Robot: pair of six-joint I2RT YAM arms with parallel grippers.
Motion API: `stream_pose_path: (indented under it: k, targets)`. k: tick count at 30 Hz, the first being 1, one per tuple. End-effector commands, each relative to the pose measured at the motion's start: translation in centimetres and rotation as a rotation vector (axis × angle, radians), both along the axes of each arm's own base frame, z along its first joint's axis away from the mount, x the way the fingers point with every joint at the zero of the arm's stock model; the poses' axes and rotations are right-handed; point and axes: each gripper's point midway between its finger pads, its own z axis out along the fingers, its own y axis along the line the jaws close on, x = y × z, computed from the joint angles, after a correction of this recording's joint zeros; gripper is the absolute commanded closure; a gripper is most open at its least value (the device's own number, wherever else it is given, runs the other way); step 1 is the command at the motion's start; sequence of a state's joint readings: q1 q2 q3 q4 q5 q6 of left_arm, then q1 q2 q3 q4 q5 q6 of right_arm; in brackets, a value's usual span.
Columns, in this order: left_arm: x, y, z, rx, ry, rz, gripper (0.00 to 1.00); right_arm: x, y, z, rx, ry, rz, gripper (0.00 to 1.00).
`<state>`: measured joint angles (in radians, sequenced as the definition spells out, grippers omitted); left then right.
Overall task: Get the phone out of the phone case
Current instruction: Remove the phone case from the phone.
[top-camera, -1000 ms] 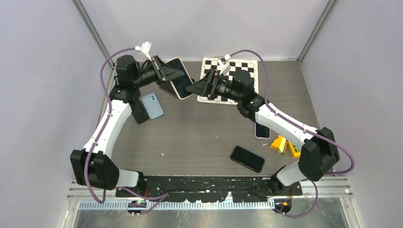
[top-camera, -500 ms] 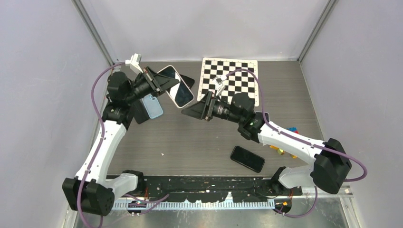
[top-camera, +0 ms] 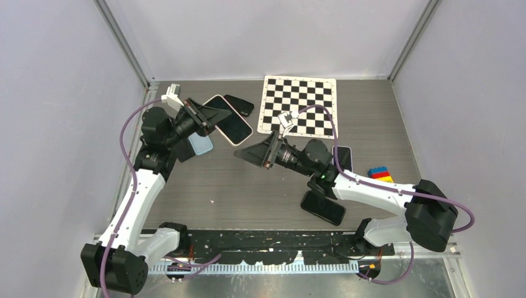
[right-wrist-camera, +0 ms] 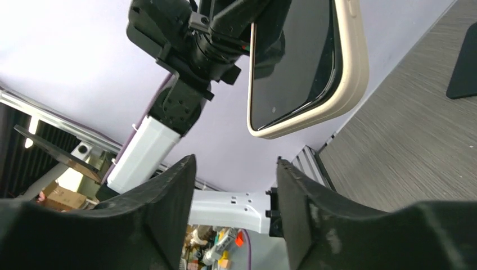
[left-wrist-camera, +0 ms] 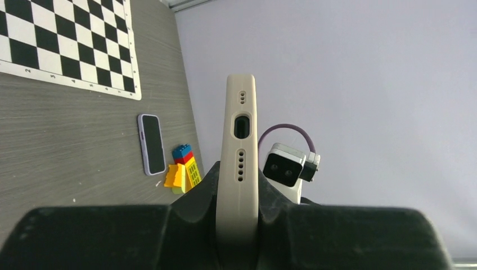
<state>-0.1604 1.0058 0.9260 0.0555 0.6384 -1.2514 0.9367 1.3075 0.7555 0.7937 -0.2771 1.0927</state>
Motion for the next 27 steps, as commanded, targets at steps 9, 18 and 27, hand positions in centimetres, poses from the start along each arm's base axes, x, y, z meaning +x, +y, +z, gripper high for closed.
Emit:
stream_pose_path:
  k: [9,18,27]
  targets:
    - [-0.4,1.1,4.0,-0.207,-0.043,0.074,1.0,0.9,-1.3,4.9,0.106,-0.074,-0.094,0.52]
    - [-0.7,1.6,5.1,-0.238,-0.07,0.105,1.0,2.1,-0.2,3.9,0.058,-0.036,-0.097,0.45]
    - [-1.0,1.7,5.4,-0.249,-0.072,0.107,1.0,3.2,0.4,4.5,0.073,-0.043,-0.1,0.49]
